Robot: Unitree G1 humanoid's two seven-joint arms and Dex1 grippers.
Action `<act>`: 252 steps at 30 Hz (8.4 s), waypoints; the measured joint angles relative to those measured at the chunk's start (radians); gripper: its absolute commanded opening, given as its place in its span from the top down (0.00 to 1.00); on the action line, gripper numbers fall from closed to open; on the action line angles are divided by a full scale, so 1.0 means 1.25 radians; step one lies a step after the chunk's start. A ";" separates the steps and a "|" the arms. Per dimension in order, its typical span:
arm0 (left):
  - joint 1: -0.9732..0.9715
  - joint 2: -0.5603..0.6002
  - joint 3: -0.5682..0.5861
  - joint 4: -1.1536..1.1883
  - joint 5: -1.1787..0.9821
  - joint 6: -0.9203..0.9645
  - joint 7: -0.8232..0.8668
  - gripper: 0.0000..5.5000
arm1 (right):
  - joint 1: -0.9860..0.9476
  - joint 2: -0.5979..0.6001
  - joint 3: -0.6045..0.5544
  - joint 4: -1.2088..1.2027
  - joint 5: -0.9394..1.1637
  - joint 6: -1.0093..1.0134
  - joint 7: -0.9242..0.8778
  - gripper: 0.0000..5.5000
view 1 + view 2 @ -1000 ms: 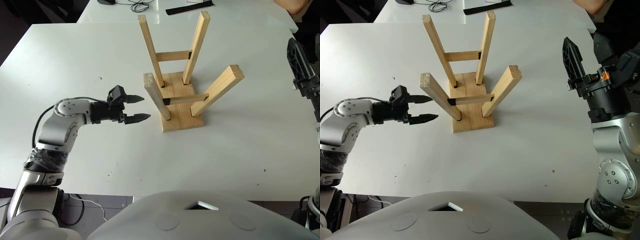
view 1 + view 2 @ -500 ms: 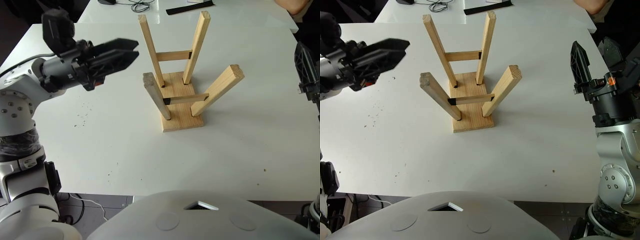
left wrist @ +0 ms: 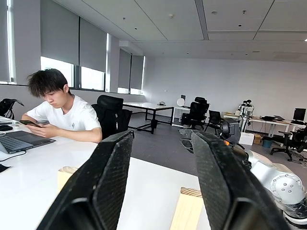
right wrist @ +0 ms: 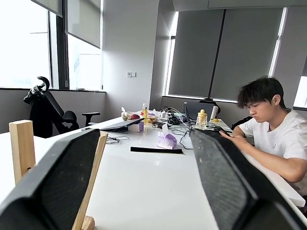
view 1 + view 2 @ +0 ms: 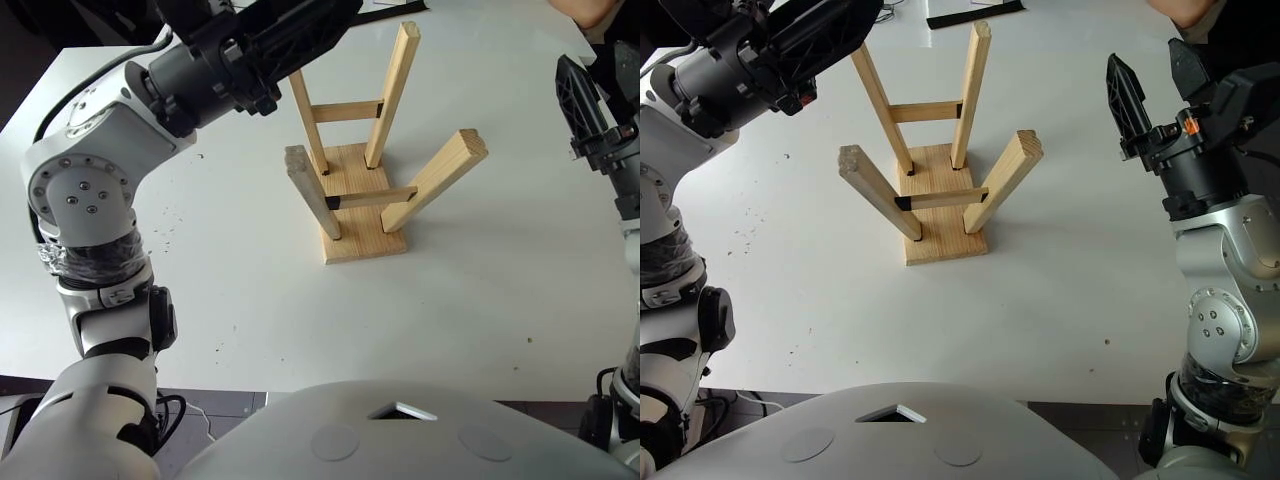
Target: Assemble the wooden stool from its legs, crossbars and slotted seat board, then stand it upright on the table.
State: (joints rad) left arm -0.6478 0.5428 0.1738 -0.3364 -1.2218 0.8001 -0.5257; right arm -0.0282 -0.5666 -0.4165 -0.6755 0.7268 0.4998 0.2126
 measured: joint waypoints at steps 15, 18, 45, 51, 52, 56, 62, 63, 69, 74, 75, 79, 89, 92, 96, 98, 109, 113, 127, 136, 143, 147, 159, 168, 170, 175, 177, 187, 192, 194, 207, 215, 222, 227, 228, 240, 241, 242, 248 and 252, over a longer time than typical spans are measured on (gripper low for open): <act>0.191 -0.012 -0.141 -0.075 0.181 -0.114 -0.134 0.59 | 0.010 0.013 0.032 -0.013 -0.027 0.001 -0.011 0.37; 0.176 -0.041 -0.136 -0.062 0.143 -0.099 -0.116 0.59 | 0.015 0.014 0.031 -0.015 -0.031 0.002 -0.014 0.37; 0.367 -0.037 -0.281 0.159 0.564 -0.497 -0.348 0.59 | 0.193 -0.029 0.007 0.075 -0.257 -0.105 0.093 0.37; 0.414 -0.082 -0.289 0.198 0.632 -0.577 -0.325 0.59 | 0.357 -0.112 0.198 0.149 -0.523 -0.200 0.173 0.37; 0.414 -0.094 -0.293 0.185 0.634 -0.577 -0.316 0.59 | 0.380 -0.119 0.228 0.154 -0.554 -0.210 0.184 0.37; 0.415 -0.143 -0.346 0.143 0.650 -0.561 -0.301 0.59 | 0.406 -0.118 0.288 0.154 -0.595 -0.213 0.215 0.37; 0.430 -0.166 -0.400 0.080 0.657 -0.527 -0.293 0.59 | 0.360 -0.112 0.311 0.144 -0.597 -0.205 0.240 0.37; 0.437 -0.169 -0.407 0.072 0.658 -0.521 -0.287 0.59 | 0.350 -0.110 0.323 0.145 -0.599 -0.205 0.245 0.37; 0.447 -0.154 -0.433 -0.002 0.648 -0.474 -0.299 0.59 | 0.331 -0.087 0.349 0.157 -0.615 -0.205 0.245 0.37; 0.488 0.027 -0.278 -0.010 0.579 -0.435 -0.403 0.68 | 0.436 -0.076 0.283 0.155 -0.613 -0.206 0.230 0.41; 0.502 0.071 -0.233 -0.002 0.555 -0.420 -0.433 0.71 | 0.475 -0.066 0.265 0.142 -0.611 -0.207 0.228 0.42; 0.531 0.168 -0.149 0.097 0.569 -0.457 -0.504 0.75 | 0.590 -0.020 0.211 0.079 -0.564 -0.209 0.229 0.48; 0.584 0.250 -0.096 0.251 0.513 -0.458 -0.738 0.75 | 0.579 0.009 0.275 0.017 -0.548 -0.173 0.253 0.48; 0.498 0.247 -0.101 0.401 0.583 -0.509 -0.711 0.75 | 0.561 0.007 0.272 0.018 -0.548 -0.169 0.258 0.48; 0.340 0.230 -0.105 0.673 0.725 -0.669 -0.594 0.75 | 0.556 -0.001 0.273 0.016 -0.548 -0.157 0.279 0.48; 0.272 0.205 -0.106 0.789 0.782 -0.748 -0.521 0.75 | 0.569 -0.023 0.280 -0.004 -0.541 -0.150 0.307 0.48; 0.129 0.059 -0.233 1.112 1.037 -1.184 -0.297 0.75 | 0.438 -0.048 0.461 -0.011 -0.532 -0.085 0.371 0.48; 0.139 0.063 -0.239 1.135 1.023 -1.256 -0.340 0.75 | 0.407 -0.020 0.540 0.030 -0.553 -0.081 0.357 0.48; 0.448 0.070 -0.200 0.751 0.790 -1.109 -0.502 0.75 | 0.460 0.006 0.376 0.144 -0.554 -0.176 0.243 0.48; 0.592 0.051 -0.202 0.475 0.784 -0.893 -0.395 0.75 | 0.408 0.052 0.390 0.177 -0.577 -0.174 0.193 0.48; 0.574 0.041 -0.204 0.462 0.793 -0.842 -0.370 0.75 | 0.257 0.150 0.420 0.285 -0.618 -0.156 0.097 0.48; 0.562 0.031 -0.206 0.462 0.806 -0.840 -0.365 0.75 | 0.230 0.168 0.406 0.319 -0.618 -0.168 0.076 0.48; 0.658 0.054 -0.160 0.399 0.816 -0.887 -0.347 0.75 | 0.510 0.098 0.333 0.145 -0.587 -0.208 0.152 0.48; 0.681 0.039 -0.180 0.378 0.847 -0.911 -0.314 0.83 | 0.512 0.138 0.430 0.131 -0.628 -0.211 0.116 0.57; 0.681 0.038 -0.186 0.369 0.848 -0.898 -0.312 0.83 | 0.512 0.134 0.429 0.126 -0.629 -0.206 0.116 0.57; 0.717 0.058 -0.191 0.297 0.808 -0.831 -0.341 0.83 | 0.531 0.118 0.411 0.099 -0.631 -0.183 0.115 0.57; 0.739 0.075 -0.188 0.244 0.775 -0.786 -0.363 0.83 | 0.553 0.106 0.402 0.071 -0.632 -0.167 0.115 0.57; 0.865 0.197 -0.067 -0.072 0.584 -0.555 -0.379 0.83 | 0.735 0.021 0.290 -0.235 -0.546 -0.031 0.158 0.57; 0.960 0.220 -0.034 -0.164 0.571 -0.502 -0.377 0.83 | 0.732 -0.057 0.180 -0.250 -0.414 -0.054 0.175 0.57; 0.972 0.244 0.013 -0.211 0.501 -0.436 -0.377 0.83 | 0.747 -0.094 0.135 -0.251 -0.355 -0.092 0.175 0.57; 0.807 0.343 0.105 -0.219 0.251 -0.199 -0.403 0.83 | 0.849 -0.292 -0.006 -0.241 -0.057 -0.159 0.093 0.57; 0.816 0.335 -0.005 -0.036 0.498 -0.418 -0.558 0.73 | 0.800 -0.270 -0.025 -0.261 -0.017 -0.085 0.182 0.50; 0.672 0.341 -0.012 0.095 0.515 -0.470 -0.677 0.72 | 0.830 -0.222 -0.092 -0.109 -0.082 -0.088 0.335 0.42; 0.601 0.325 -0.074 0.196 0.575 -0.606 -0.776 0.72 | 0.775 -0.208 0.004 -0.048 -0.159 -0.109 0.393 0.42; 0.595 0.314 -0.091 0.224 0.595 -0.642 -0.792 0.72 | 0.755 -0.209 0.036 -0.035 -0.177 -0.116 0.405 0.42; 0.494 0.154 -0.192 0.530 0.724 -0.948 -0.804 0.72 | 0.510 -0.211 0.287 0.103 -0.307 -0.186 0.533 0.42; 0.496 0.153 -0.194 0.528 0.723 -0.950 -0.804 0.72 | 0.499 -0.211 0.294 0.112 -0.316 -0.191 0.538 0.42; 0.499 0.152 -0.196 0.526 0.723 -0.951 -0.804 0.72 | 0.489 -0.211 0.301 0.120 -0.320 -0.195 0.543 0.42; 0.505 0.151 -0.216 0.523 0.724 -0.929 -0.803 0.58 | 0.449 -0.210 0.330 0.158 -0.364 -0.219 0.549 0.41; 0.504 0.150 -0.229 0.519 0.735 -0.928 -0.797 0.53 | 0.448 -0.210 0.337 0.170 -0.377 -0.230 0.550 0.41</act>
State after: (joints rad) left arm -0.0176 0.7302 -0.1130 0.3121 -0.3028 -0.3602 -1.5218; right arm 0.5312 -0.8288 0.0042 -0.4635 0.2550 0.2125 0.9003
